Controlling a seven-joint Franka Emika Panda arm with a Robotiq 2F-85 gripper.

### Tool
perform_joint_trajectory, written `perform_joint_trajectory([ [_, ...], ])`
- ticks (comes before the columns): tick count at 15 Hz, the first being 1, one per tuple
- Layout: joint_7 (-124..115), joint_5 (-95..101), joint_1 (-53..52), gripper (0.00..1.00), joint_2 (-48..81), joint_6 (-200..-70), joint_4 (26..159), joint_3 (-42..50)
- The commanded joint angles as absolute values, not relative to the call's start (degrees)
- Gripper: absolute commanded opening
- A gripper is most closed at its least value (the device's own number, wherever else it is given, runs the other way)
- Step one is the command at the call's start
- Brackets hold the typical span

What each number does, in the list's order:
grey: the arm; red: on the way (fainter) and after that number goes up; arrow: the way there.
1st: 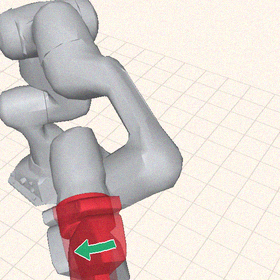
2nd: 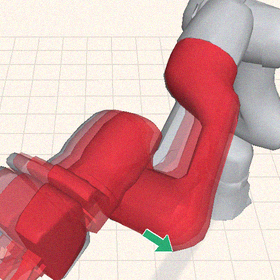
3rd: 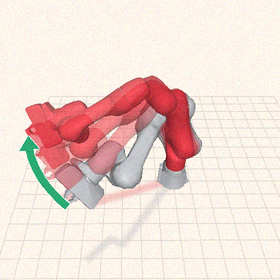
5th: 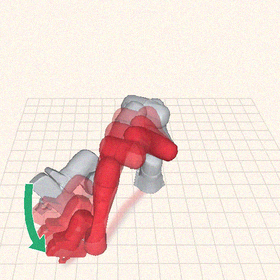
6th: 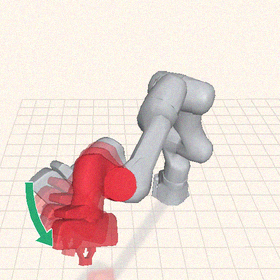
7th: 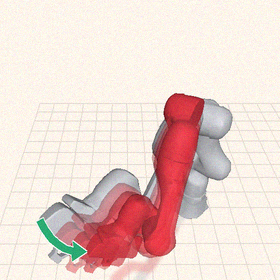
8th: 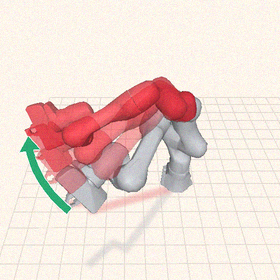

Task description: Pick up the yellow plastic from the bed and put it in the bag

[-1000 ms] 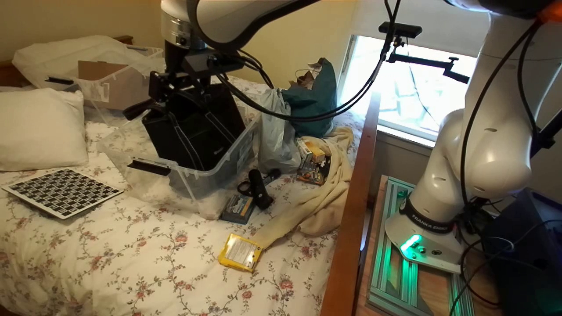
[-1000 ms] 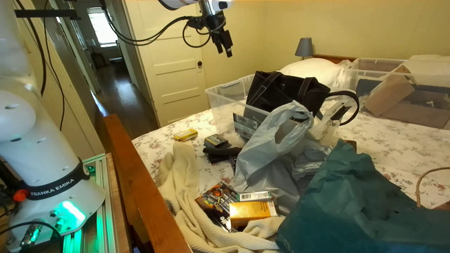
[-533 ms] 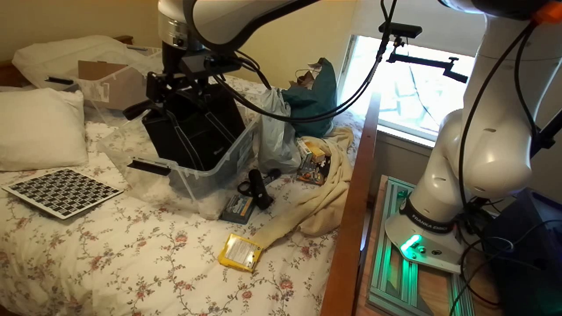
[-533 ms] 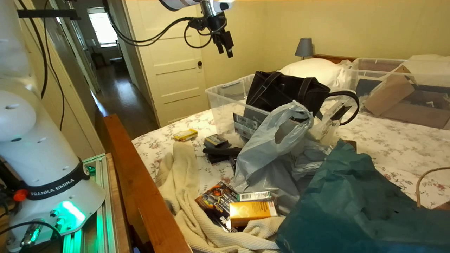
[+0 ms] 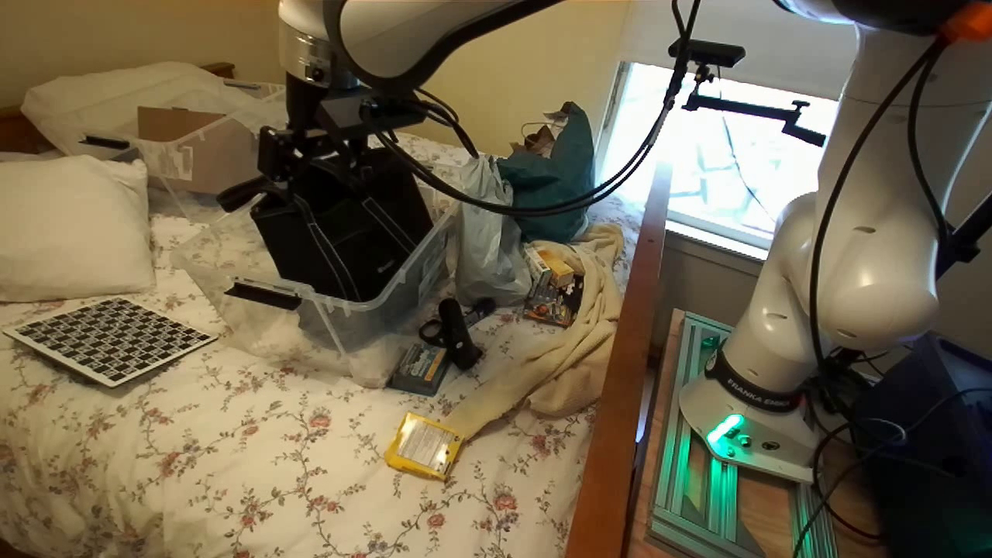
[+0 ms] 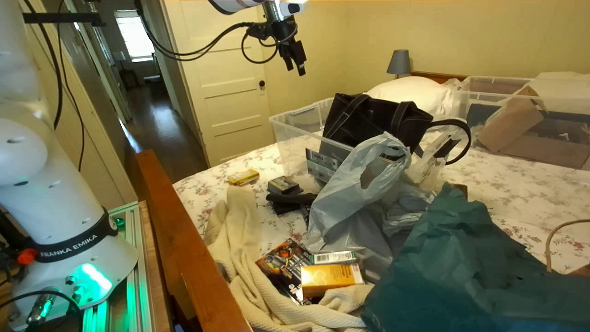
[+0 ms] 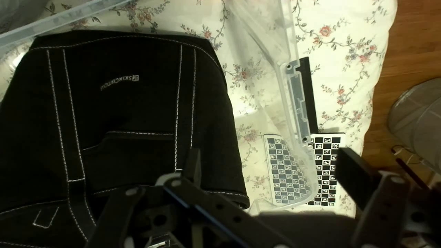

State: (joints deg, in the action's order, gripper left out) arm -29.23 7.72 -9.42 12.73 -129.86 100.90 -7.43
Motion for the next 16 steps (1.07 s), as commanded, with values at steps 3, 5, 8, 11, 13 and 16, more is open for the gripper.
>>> perform_joint_trajectory([
  [3,-29.0,7.4,-10.4,1.0,12.7,-129.7,100.8,-6.3],
  [5,-30.6,8.3,-10.5,1.0,14.1,-128.5,98.9,-5.6],
  [8,-30.2,8.8,-10.3,1.0,16.2,-127.2,96.0,-4.4],
  [11,-30.9,10.0,-10.7,1.0,19.3,-125.0,91.5,-2.8],
  [13,-32.4,10.5,-10.9,1.0,22.5,-122.5,87.3,-1.4],
  [16,-34.9,9.6,-11.1,1.0,27.6,-119.0,81.0,0.4],
])
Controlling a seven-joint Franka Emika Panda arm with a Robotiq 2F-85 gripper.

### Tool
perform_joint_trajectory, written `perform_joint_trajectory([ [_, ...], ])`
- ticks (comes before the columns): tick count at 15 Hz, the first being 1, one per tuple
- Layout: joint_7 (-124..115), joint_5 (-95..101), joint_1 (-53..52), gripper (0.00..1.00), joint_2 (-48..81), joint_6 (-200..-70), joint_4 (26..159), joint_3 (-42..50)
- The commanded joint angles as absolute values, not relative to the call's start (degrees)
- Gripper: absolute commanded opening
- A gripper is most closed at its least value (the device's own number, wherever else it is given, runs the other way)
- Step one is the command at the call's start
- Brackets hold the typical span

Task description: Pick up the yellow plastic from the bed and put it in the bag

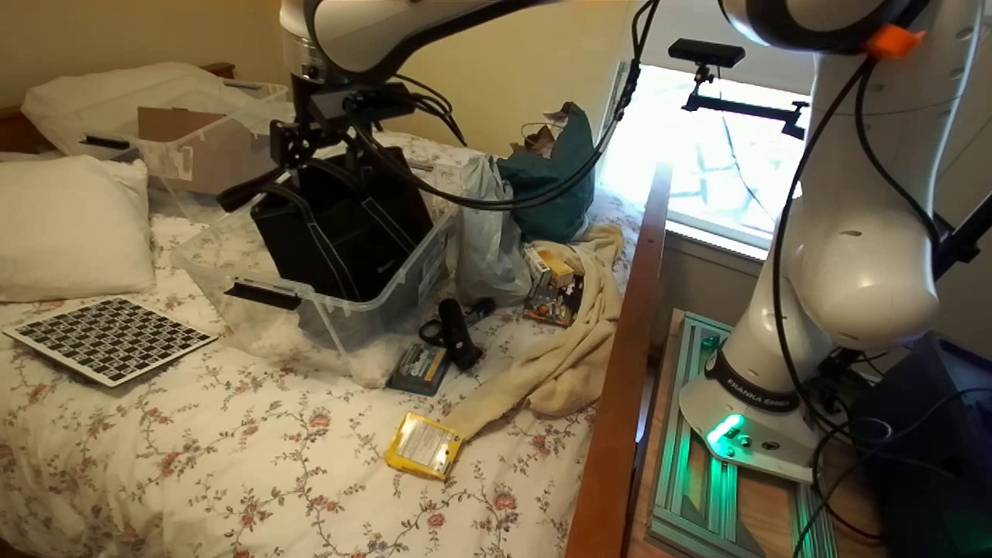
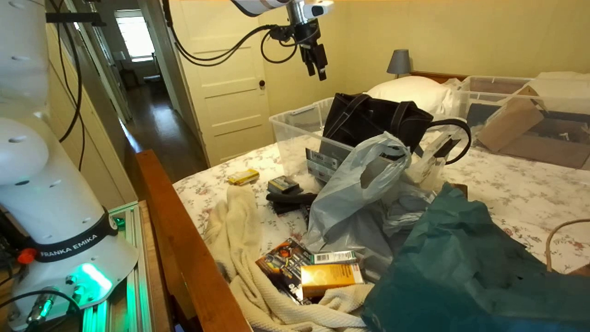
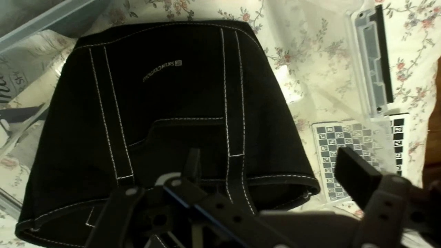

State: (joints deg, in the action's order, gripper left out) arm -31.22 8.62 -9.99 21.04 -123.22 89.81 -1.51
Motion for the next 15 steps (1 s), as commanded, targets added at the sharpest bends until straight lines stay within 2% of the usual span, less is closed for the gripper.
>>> perform_joint_trajectory([
  [1,-35.8,9.3,-11.0,1.0,29.5,-118.5,78.8,1.0],
  [9,-46.2,6.3,-9.5,1.0,43.3,-119.9,63.1,4.9],
  [10,-43.7,7.7,-10.0,1.0,38.9,-120.9,69.7,4.6],
  [15,-45.4,7.4,-9.7,1.0,42.1,-120.8,65.4,5.0],
])
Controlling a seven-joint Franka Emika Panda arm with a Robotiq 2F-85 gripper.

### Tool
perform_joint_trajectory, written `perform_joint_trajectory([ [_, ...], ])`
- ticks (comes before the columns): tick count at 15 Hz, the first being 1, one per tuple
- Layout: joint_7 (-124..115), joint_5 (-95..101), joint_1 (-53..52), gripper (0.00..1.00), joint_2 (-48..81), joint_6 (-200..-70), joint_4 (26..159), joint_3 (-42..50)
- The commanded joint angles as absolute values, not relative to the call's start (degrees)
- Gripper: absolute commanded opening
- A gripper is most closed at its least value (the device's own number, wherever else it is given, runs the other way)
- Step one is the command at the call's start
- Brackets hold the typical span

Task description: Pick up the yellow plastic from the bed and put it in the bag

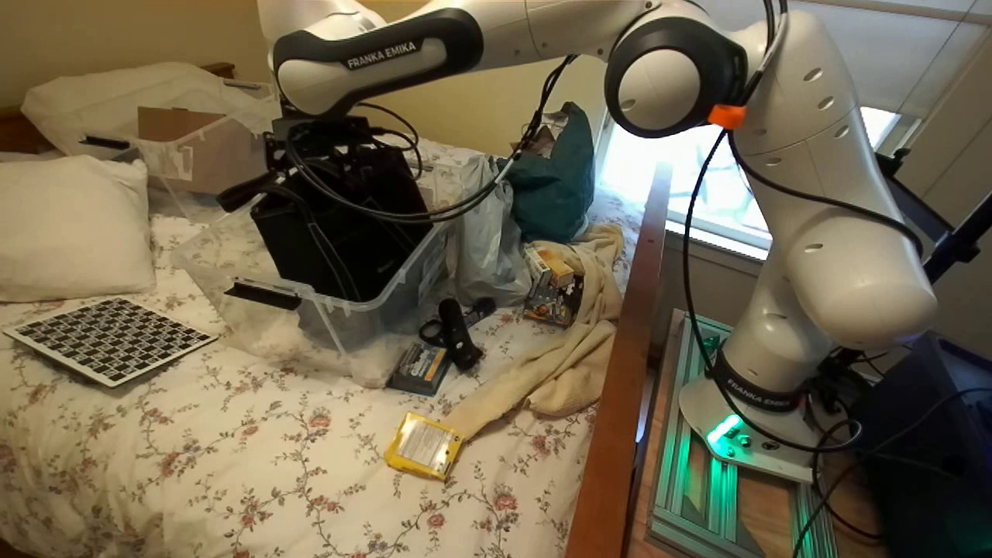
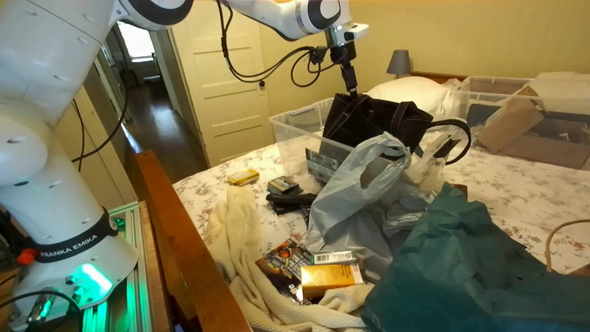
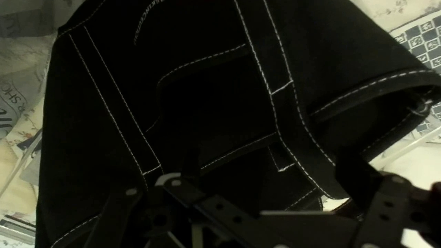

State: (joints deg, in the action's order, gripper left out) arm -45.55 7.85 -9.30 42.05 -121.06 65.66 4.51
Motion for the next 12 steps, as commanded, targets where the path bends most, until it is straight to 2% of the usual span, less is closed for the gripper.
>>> perform_joint_trajectory([
  [1,-45.4,7.4,-9.7,1.0,42.1,-120.8,65.3,5.0],
  [12,-61.4,6.2,-7.7,1.0,54.8,-107.2,46.9,8.0],
])
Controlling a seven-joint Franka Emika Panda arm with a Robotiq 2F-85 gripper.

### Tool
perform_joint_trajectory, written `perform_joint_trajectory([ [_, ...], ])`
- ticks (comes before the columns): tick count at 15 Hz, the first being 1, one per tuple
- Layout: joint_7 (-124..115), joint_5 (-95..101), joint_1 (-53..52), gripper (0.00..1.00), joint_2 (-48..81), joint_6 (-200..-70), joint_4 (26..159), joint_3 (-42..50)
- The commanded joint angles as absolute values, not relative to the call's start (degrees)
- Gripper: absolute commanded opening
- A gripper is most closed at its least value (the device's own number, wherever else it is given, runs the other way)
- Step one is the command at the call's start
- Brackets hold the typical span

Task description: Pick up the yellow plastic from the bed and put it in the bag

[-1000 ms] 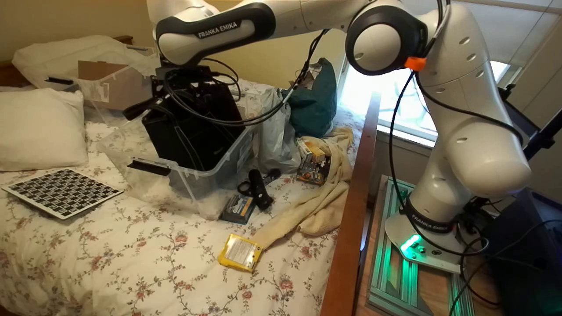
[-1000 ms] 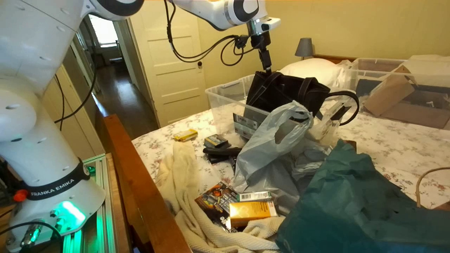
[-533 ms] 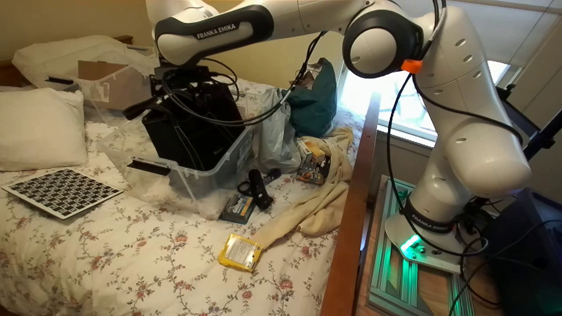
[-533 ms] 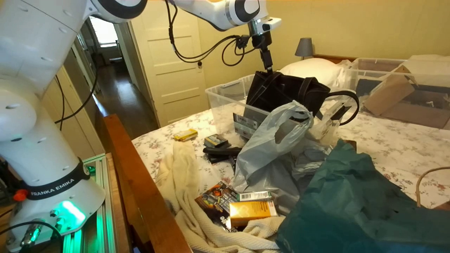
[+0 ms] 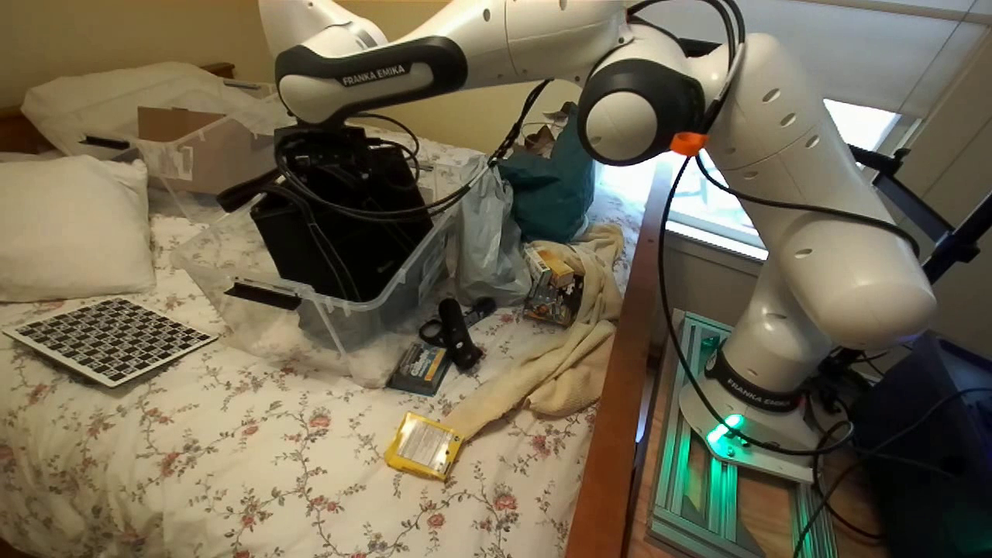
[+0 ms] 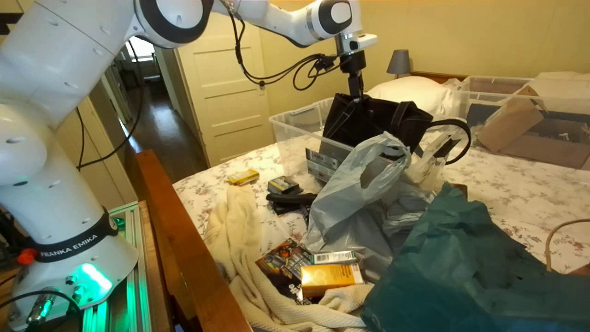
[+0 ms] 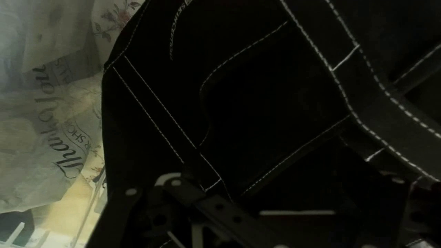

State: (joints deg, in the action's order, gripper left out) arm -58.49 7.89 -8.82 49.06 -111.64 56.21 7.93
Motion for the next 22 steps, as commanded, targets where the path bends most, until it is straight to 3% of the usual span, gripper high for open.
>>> perform_joint_trajectory([
  [1,-62.0,6.2,-7.3,1.0,55.9,-106.5,45.2,7.9],
  [22,-65.6,0.4,-2.3,1.0,69.4,-104.8,28.9,4.0],
])
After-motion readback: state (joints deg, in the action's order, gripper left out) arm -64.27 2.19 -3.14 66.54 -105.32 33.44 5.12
